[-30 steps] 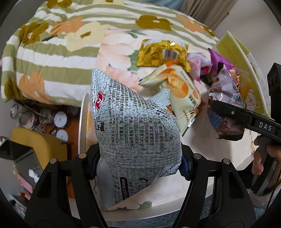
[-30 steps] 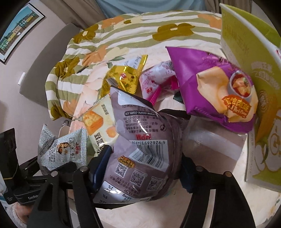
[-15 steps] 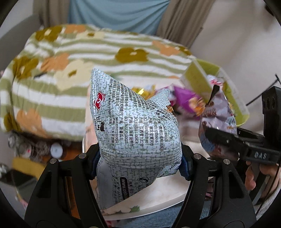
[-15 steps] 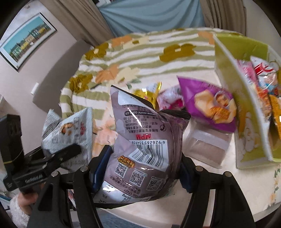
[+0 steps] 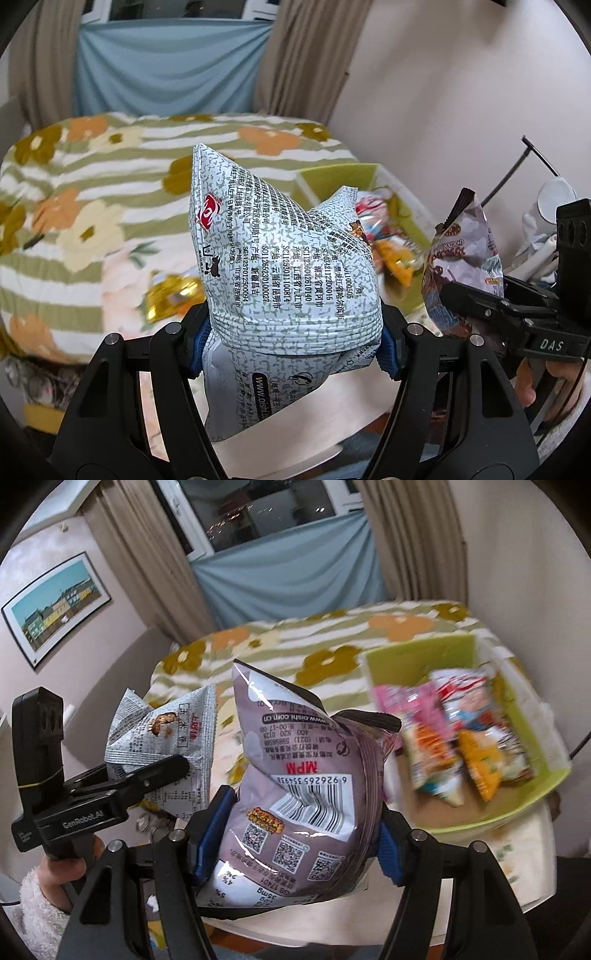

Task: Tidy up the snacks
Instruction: 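Carry both bags into the green box and open both tools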

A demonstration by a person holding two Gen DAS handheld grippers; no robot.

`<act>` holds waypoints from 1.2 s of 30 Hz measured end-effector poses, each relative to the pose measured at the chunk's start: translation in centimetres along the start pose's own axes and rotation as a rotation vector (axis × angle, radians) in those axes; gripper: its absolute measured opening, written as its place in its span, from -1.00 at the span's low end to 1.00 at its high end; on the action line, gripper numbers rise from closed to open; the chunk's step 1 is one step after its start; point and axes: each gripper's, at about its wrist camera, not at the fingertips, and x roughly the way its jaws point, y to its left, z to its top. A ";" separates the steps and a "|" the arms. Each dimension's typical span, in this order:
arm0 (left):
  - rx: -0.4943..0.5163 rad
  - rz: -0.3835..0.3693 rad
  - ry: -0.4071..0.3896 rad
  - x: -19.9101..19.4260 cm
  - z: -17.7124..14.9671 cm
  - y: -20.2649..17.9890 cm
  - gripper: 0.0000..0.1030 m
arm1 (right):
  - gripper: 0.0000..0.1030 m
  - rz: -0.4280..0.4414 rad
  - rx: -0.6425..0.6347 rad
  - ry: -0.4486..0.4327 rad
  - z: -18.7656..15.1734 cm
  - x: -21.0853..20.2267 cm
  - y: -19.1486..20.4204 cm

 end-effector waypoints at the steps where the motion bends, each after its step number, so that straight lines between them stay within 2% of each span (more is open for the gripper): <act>1: 0.009 -0.001 -0.004 0.5 0.5 -1.1 0.28 | 0.26 -0.006 0.003 -0.011 0.3 -0.4 -0.9; 5: 0.007 -0.024 -0.004 3.3 2.3 -5.4 0.28 | 0.26 -0.029 0.018 -0.042 1.7 -2.1 -5.6; 10: 0.007 -0.043 0.024 8.9 3.9 -11.0 0.28 | 0.26 -0.064 0.008 -0.049 3.8 -3.0 -11.3; 18: -0.007 -0.032 0.106 17.5 4.0 -16.7 0.30 | 0.26 -0.026 0.014 -0.007 5.8 -2.9 -18.5; 20: -0.006 -0.015 0.119 18.7 3.8 -17.3 0.43 | 0.26 -0.015 0.018 0.001 6.0 -2.7 -19.7; 22: -0.002 0.029 0.140 20.1 3.3 -17.8 0.84 | 0.26 -0.005 0.020 0.008 6.2 -2.4 -20.8; 26: -0.048 0.078 0.152 20.6 2.0 -17.3 0.91 | 0.26 0.023 0.025 0.029 6.2 -1.4 -22.3; 32: -0.149 0.124 0.119 18.4 0.7 -15.1 0.91 | 0.26 0.050 -0.002 0.071 6.0 0.2 -22.6; 35: -0.141 0.251 0.108 17.5 0.5 -15.1 0.91 | 0.28 0.015 -0.059 0.063 6.1 0.8 -22.0; 36: -0.135 0.272 0.104 17.4 0.5 -15.0 0.91 | 0.28 -0.001 -0.080 0.059 6.0 1.1 -22.0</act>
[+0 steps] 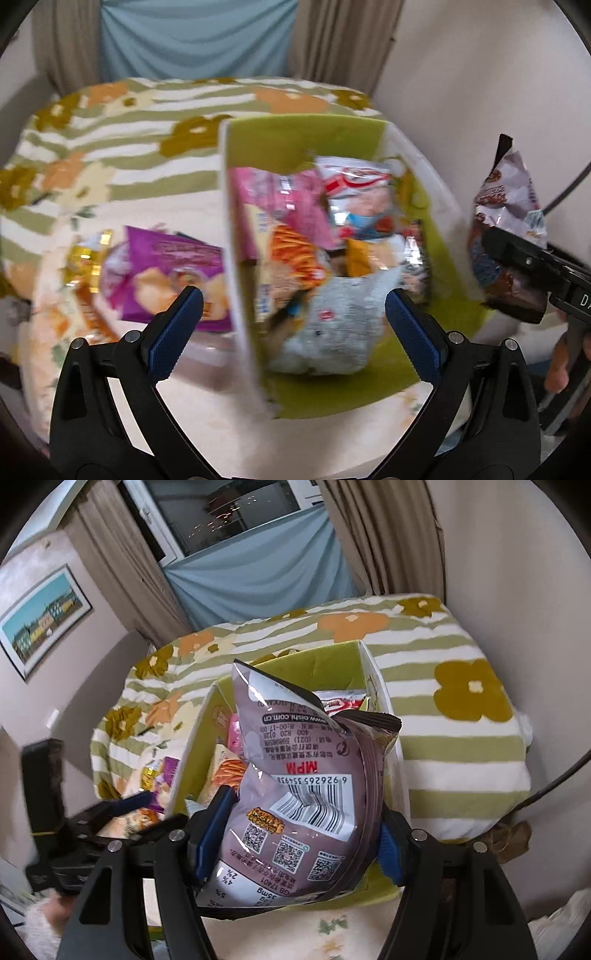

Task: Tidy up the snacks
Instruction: 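Carry both bags into the green box and open both tools, then move both tools back over the remaining snack pile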

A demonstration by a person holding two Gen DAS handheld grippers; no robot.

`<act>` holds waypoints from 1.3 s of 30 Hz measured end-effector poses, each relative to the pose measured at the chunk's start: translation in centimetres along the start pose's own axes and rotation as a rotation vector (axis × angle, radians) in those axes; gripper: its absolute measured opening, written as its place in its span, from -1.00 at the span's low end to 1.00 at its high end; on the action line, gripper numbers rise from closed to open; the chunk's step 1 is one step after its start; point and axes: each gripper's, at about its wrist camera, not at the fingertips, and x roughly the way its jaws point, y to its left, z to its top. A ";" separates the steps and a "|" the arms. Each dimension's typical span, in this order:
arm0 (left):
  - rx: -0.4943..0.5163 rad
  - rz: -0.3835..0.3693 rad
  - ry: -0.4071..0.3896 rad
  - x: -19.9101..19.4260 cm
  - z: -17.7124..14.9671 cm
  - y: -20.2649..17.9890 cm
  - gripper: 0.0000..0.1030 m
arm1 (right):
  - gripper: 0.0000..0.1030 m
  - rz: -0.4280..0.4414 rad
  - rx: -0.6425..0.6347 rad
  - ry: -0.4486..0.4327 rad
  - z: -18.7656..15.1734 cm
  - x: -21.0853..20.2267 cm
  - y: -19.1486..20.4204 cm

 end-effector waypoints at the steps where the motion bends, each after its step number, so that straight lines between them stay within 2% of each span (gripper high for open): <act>1: 0.001 0.006 -0.005 -0.1 0.1 0.1 0.91 | 0.29 -0.018 -0.024 -0.007 0.0 0.3 0.3; 10: -0.037 0.021 -0.028 -1.5 -0.8 1.1 0.91 | 0.30 -0.052 -0.060 -0.023 -0.3 2.8 0.5; 11: -0.037 0.025 -0.029 -1.6 -0.9 1.1 0.91 | 0.36 -0.064 -0.059 -0.032 -0.5 3.0 0.4; 14: -0.036 0.039 -0.035 -1.8 -1.2 1.1 0.91 | 0.86 -0.066 -0.060 -0.059 -0.8 3.1 0.1; 15: -0.034 0.043 -0.036 -1.9 -1.3 1.1 0.91 | 0.90 -0.059 -0.059 -0.067 -0.9 3.0 0.1; 22: -0.036 0.030 -0.035 -2.1 -1.8 1.0 0.91 | 0.91 -0.031 -0.069 -0.130 -1.7 1.9 0.1; 30: -0.052 0.029 -0.046 -3.1 -2.2 1.3 0.91 | 0.91 -0.018 -0.116 -0.097 -1.6 1.4 1.1; 39: -0.068 0.085 -0.092 -7.4 -2.8 3.8 0.92 | 0.91 0.027 -0.160 -0.082 -1.0 -0.4 3.6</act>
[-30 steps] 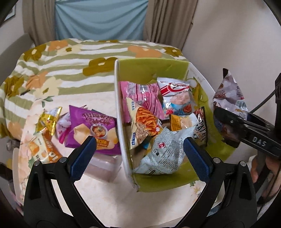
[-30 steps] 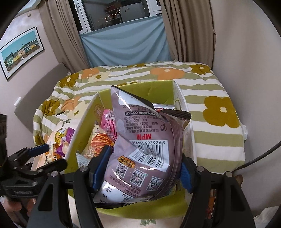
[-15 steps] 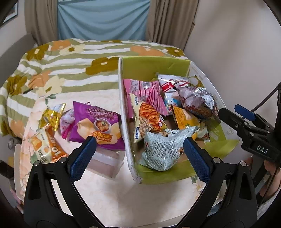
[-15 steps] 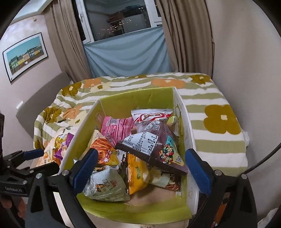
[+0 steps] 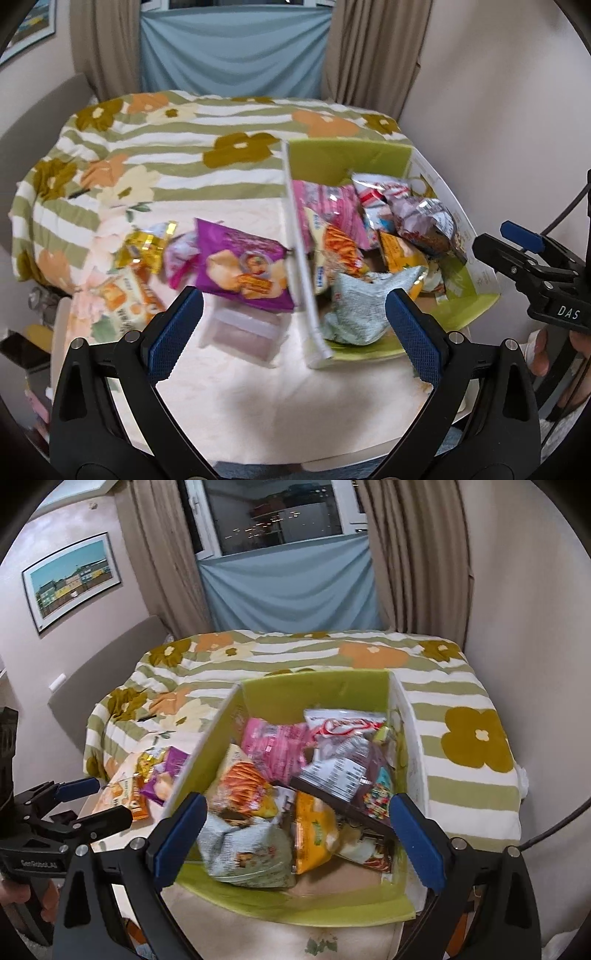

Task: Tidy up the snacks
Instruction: 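Move both tools back over the remaining snack pile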

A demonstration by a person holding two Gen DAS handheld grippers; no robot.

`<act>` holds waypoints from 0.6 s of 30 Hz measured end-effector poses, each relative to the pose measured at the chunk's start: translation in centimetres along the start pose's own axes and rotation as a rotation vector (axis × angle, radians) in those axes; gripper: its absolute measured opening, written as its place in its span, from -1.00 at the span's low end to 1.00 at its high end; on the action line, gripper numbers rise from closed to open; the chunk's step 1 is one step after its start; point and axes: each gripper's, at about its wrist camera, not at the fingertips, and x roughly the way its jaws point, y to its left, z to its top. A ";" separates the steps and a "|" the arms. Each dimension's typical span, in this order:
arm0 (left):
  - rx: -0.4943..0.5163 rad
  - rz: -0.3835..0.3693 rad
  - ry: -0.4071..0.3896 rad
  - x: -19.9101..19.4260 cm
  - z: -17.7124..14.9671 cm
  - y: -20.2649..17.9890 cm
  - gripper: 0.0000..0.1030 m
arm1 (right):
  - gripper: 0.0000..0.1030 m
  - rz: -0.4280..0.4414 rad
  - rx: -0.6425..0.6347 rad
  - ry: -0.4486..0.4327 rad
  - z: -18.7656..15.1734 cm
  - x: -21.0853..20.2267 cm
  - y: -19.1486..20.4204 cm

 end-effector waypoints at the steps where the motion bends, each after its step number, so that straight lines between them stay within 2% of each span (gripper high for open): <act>1: -0.004 0.006 -0.005 -0.4 0.0 0.5 0.92 | 0.91 0.007 -0.009 -0.001 0.2 -0.2 0.6; 8: -0.058 0.055 -0.028 -3.6 0.2 7.5 0.91 | 0.91 0.050 0.016 -0.002 0.3 -0.6 5.4; 18: -0.111 0.004 0.046 -2.4 0.1 17.3 0.91 | 0.91 -0.014 0.044 0.016 0.0 2.1 13.8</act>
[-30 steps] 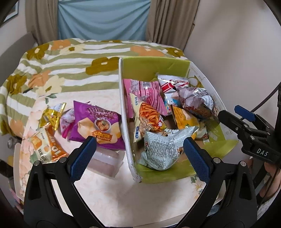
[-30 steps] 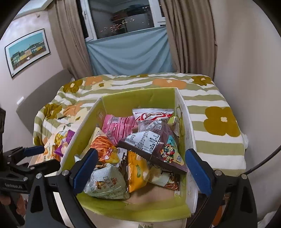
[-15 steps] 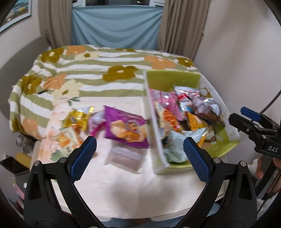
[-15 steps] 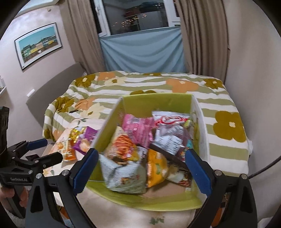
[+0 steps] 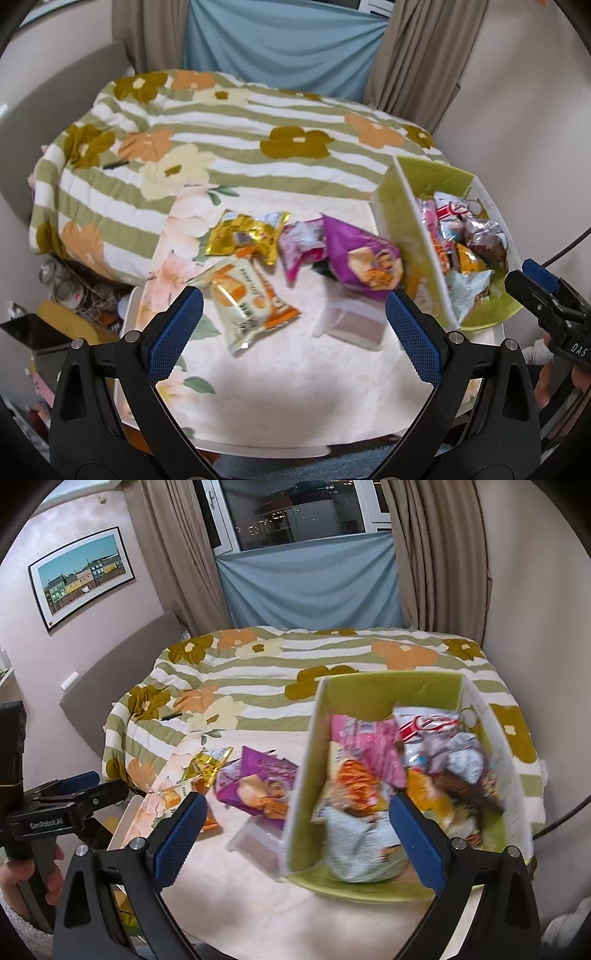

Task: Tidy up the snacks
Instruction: 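Move both tools back over the remaining snack pile, then grasp the cream cake bag with the left tool while the right grasps the purple bag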

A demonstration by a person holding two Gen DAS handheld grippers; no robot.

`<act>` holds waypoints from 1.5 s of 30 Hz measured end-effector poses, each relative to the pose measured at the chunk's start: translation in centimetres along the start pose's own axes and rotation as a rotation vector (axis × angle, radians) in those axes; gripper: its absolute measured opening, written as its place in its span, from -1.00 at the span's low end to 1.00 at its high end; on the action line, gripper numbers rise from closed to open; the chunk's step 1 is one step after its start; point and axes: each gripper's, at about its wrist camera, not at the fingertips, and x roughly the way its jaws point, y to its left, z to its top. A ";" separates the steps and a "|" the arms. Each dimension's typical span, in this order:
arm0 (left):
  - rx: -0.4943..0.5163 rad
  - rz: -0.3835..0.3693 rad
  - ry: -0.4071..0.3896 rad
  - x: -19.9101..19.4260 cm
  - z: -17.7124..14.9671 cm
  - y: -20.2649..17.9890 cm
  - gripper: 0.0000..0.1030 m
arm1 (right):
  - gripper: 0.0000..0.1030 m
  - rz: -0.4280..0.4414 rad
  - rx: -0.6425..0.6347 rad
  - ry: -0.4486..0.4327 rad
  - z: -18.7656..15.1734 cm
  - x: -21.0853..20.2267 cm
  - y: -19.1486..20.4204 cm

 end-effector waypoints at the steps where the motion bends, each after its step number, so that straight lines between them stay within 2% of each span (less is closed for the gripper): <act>1: 0.002 -0.005 0.008 0.4 0.1 0.7 0.91 | 0.91 -0.007 0.003 0.004 0.0 0.4 0.8; 9: 0.025 -0.041 0.088 3.4 1.4 6.4 0.91 | 0.91 -0.057 0.030 0.041 0.2 4.4 6.2; 12: 0.020 -0.077 0.129 5.1 1.5 7.7 0.91 | 0.91 -0.081 0.052 0.055 0.1 6.0 7.6; 17: 0.012 -0.138 0.239 9.4 0.6 8.5 0.91 | 0.91 -0.136 0.069 0.081 -0.2 8.3 9.4; 22: -0.028 -0.170 0.293 12.6 -0.1 8.5 0.91 | 0.91 -0.185 0.042 0.120 0.0 10.7 10.1; 29: -0.102 -0.130 0.350 16.1 -0.9 8.7 0.91 | 0.91 -0.241 -0.104 0.171 -0.2 14.2 10.7; 37: -0.164 -0.061 0.373 18.4 -0.2 9.4 0.91 | 0.91 -0.324 -0.394 0.204 -0.7 17.6 11.6; 45: -0.196 -0.024 0.415 20.8 0.1 8.5 0.91 | 0.91 -0.417 -0.523 0.254 -1.9 20.2 11.1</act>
